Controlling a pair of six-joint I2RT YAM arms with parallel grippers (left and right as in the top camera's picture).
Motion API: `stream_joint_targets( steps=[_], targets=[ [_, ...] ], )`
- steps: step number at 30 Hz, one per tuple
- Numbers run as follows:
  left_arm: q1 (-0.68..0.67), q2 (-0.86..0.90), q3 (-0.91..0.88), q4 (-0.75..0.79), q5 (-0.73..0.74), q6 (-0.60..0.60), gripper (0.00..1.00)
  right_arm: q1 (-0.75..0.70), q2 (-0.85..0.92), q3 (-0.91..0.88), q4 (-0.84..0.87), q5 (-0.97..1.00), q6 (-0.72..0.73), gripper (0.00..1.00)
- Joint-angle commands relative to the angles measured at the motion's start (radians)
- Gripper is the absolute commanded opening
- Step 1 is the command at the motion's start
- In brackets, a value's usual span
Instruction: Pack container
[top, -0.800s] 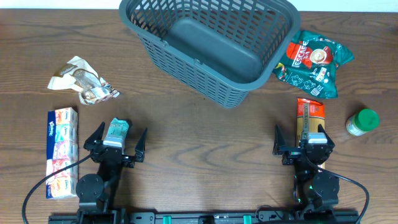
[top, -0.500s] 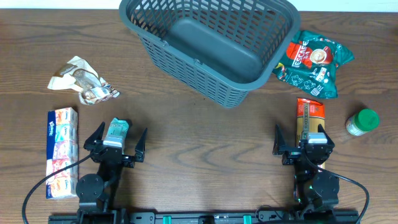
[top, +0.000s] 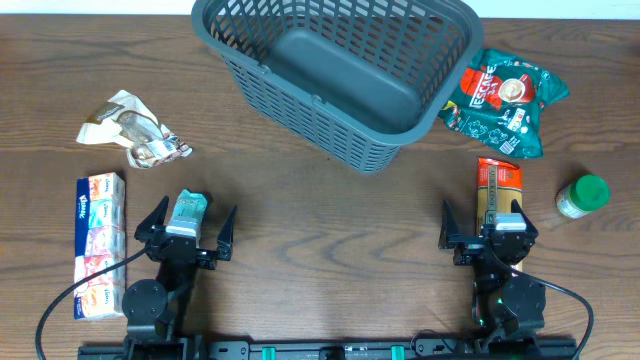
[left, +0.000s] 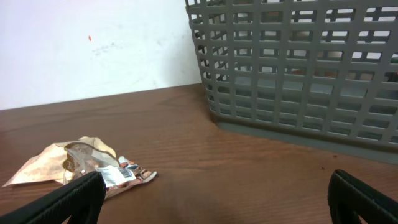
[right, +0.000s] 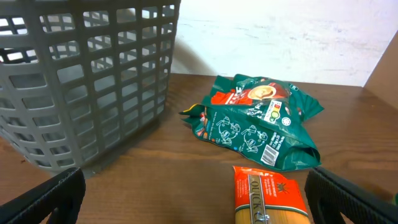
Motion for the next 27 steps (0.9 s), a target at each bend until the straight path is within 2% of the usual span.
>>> stream_joint_targets(
  steps=[1, 19, 27],
  targets=[
    [-0.002, -0.007, -0.023, -0.024, 0.021, 0.017, 0.99, -0.006, -0.006, -0.004, 0.000, 0.000, -0.002, 0.99],
    [-0.002, -0.007, -0.023, -0.024, 0.021, 0.017, 0.99, -0.006, -0.006, -0.004, 0.001, -0.002, -0.001, 0.99],
    [-0.002, -0.007, -0.023, -0.021, 0.022, 0.016, 0.99, -0.006, -0.006, -0.004, 0.002, -0.072, 0.013, 0.99]
  ],
)
